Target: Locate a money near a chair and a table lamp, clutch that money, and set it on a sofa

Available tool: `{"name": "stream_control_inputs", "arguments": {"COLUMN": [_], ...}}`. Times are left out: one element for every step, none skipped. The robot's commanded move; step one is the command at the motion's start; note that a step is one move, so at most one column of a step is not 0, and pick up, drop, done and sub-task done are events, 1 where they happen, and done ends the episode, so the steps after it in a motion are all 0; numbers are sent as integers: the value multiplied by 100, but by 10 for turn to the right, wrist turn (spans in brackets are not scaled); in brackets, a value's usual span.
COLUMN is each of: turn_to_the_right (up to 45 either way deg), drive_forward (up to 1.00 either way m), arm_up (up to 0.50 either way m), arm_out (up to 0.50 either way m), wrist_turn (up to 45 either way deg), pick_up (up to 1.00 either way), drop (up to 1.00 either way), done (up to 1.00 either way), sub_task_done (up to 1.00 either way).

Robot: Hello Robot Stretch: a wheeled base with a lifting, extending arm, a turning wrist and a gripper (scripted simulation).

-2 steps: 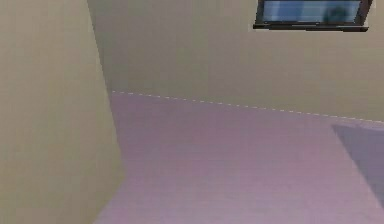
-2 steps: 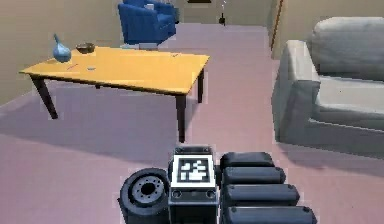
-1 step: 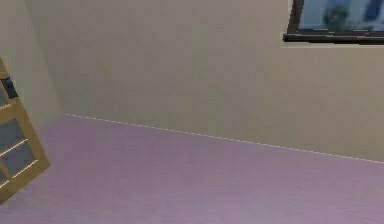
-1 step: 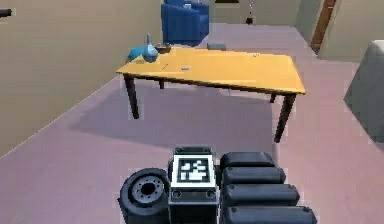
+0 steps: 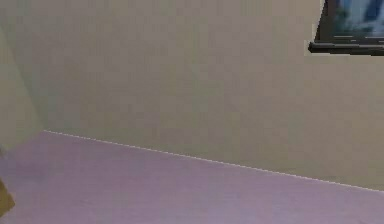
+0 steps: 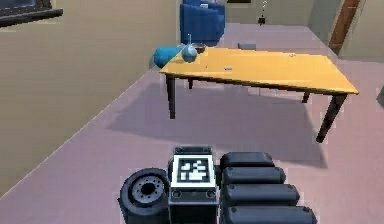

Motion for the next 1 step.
{"name": "stream_control_inputs", "arguments": {"turn_to_the_right": [-300], "drive_forward": [0], "arm_up": [0], "arm_out": [0], "wrist_turn": [0], "pick_up": [0], "drop": [0], "done": [0], "sub_task_done": [0]}}
